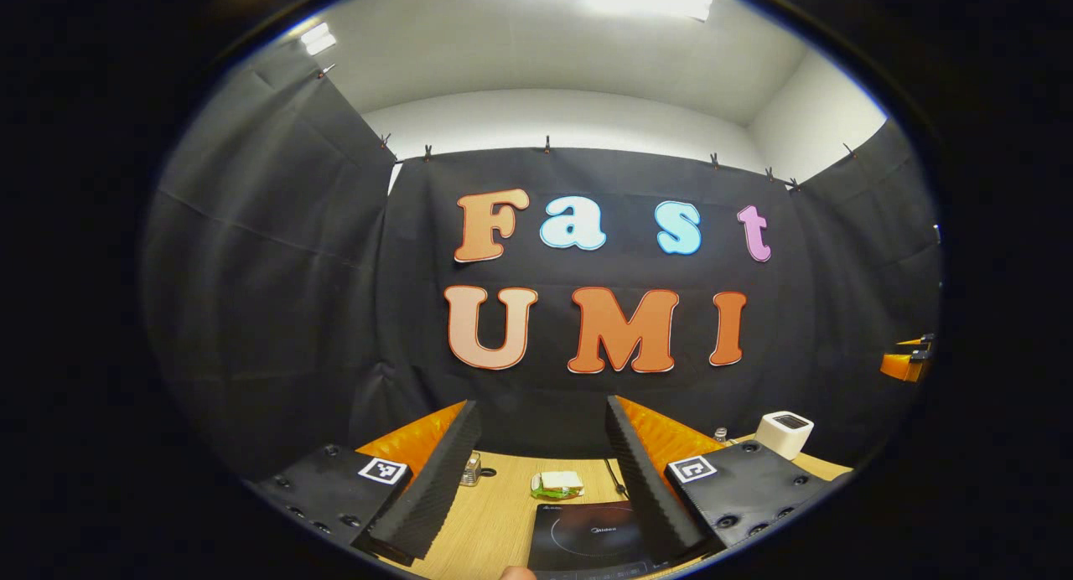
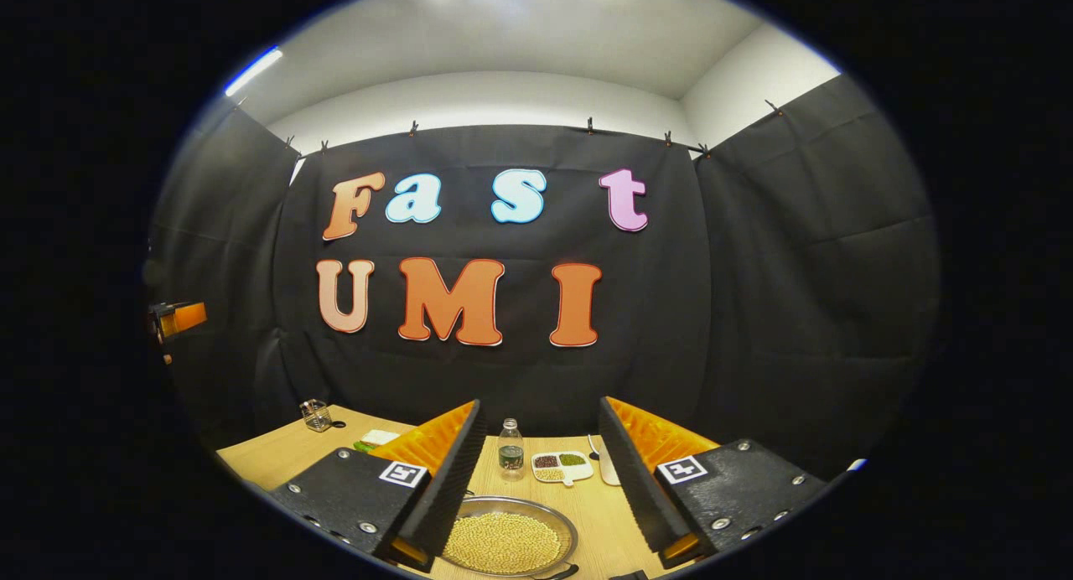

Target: First push the handle of the pot to place it horizontally, then grasp the pot with both hands and set it on the induction cooktop.

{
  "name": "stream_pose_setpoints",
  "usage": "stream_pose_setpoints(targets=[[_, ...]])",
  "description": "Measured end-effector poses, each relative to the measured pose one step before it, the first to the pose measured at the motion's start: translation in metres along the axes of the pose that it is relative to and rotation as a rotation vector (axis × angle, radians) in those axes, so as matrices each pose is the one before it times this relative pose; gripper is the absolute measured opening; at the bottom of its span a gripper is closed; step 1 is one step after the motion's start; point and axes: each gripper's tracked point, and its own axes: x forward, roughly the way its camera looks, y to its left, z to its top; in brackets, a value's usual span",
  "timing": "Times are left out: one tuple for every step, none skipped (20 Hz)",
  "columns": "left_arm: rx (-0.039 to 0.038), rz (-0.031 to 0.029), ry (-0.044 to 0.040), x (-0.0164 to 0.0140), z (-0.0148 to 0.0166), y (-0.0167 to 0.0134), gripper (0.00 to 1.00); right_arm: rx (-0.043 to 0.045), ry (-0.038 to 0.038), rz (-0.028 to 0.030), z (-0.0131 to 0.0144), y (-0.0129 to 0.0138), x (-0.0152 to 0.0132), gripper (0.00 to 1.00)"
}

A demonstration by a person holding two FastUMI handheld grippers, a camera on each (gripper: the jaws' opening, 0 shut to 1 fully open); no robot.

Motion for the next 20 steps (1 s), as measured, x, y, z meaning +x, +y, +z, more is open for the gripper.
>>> stream_pose_setpoints(targets=[[-0.00095,0.00231,0.00117,-0.00061,-0.00092,-0.00054,0.99,-0.00569,0.00427,0.00166,-0.00187,-0.00038,0.00019,0.82],[0.00015,-0.00016,0.00115,0.00066,-0.00073,-0.00071,0.99,-0.00605,0.00467,0.00415,-0.00208,0.00027,-0.00167,0.75],[0.00031,0.00133,0.00009,-0.00048,0.00019,0.00080,0.99,-0.00674,0.00699,0.00450,-0.00255,0.00076,-0.00004,0.72],[0.00184,0.00303,-0.00109,0.00003,0.00082,0.00031,0.97,-0.00357,0.00544,0.00699,-0.00221,0.00174,0.00118,0.68],[0.00082,0.00088,-0.00278,0.00013,-0.00041,0.00025,0.98,-0.00177,0.00672,0.00691,-0.00219,0.00183,-0.00044,0.65],[-0.00072,0.00062,-0.00215,0.00027,0.00060,-0.00032,0.98,-0.00155,0.00610,0.00810,-0.00308,0.00169,-0.00187,0.65],[-0.00236,0.00295,-0.00249,-0.00002,0.00054,0.00073,0.98,-0.00137,0.00754,0.00846,-0.00373,0.00135,-0.00174,0.57],[-0.00167,0.00197,-0.00179,0.00015,-0.00019,0.00087,0.99,-0.00072,0.01085,0.01045,-0.00432,0.00291,0.00094,0.49],[0.00040,0.00542,-0.00152,-0.00045,-0.00051,0.00093,0.99,-0.00150,0.00976,0.00912,-0.00349,0.00308,0.00138,0.41],[0.00228,0.00471,0.00030,-0.00072,-0.00054,0.00065,0.98,-0.00161,0.00979,0.00335,-0.00469,0.00210,0.00117,0.39],[0.00130,0.00189,0.00121,0.00026,-0.00024,0.00070,0.97,-0.00313,0.00898,0.00357,-0.00455,-0.00043,-0.00072,0.34],[-0.00045,0.00027,0.00211,0.00011,-0.00107,-0.00004,0.98,-0.00341,0.00930,0.00123,-0.00631,-0.00060,-0.00241,0.27],[-0.00051,-0.00117,0.00257,-0.00077,-0.00058,-0.00001,0.98,-0.00774,0.00789,-0.00713,-0.00603,-0.00240,-0.00216,0.23],[-0.00053,-0.00221,0.00114,-0.00005,-0.00039,-0.00057,0.98,-0.01877,0.00300,-0.01864,-0.00549,-0.00549,-0.00077,0.16],[-0.00003,-0.00184,-0.00043,-0.00083,-0.00059,-0.00018,0.99,-0.02365,0.00605,-0.01549,-0.00538,-0.00392,-0.00084,0.14],[0.00056,0.00130,-0.00101,-0.00006,-0.00041,-0.00025,0.99,-0.00963,0.01355,-0.00220,-0.00833,-0.00006,-0.00028,0.11],[0.00264,-0.00099,0.00015,-0.00018,-0.00009,0.00015,0.99,0.01065,0.02334,0.01720,-0.00901,0.00427,-0.00084,0.08],[0.00180,-0.00101,0.00012,0.00031,0.00005,-0.00067,0.99,0.01734,0.02776,0.01862,-0.01018,0.00739,0.00145,0.04],[-0.00006,-0.00184,0.00085,-0.00059,-0.00051,-0.00026,0.99,0.00196,0.02639,0.00198,-0.01043,0.00136,0.00185,0.02],[-0.00114,-0.00218,0.00170,-0.00025,-0.00064,-0.00100,0.99,-0.01817,0.01803,-0.00901,-0.01072,-0.00525,0.00207,0.00]])
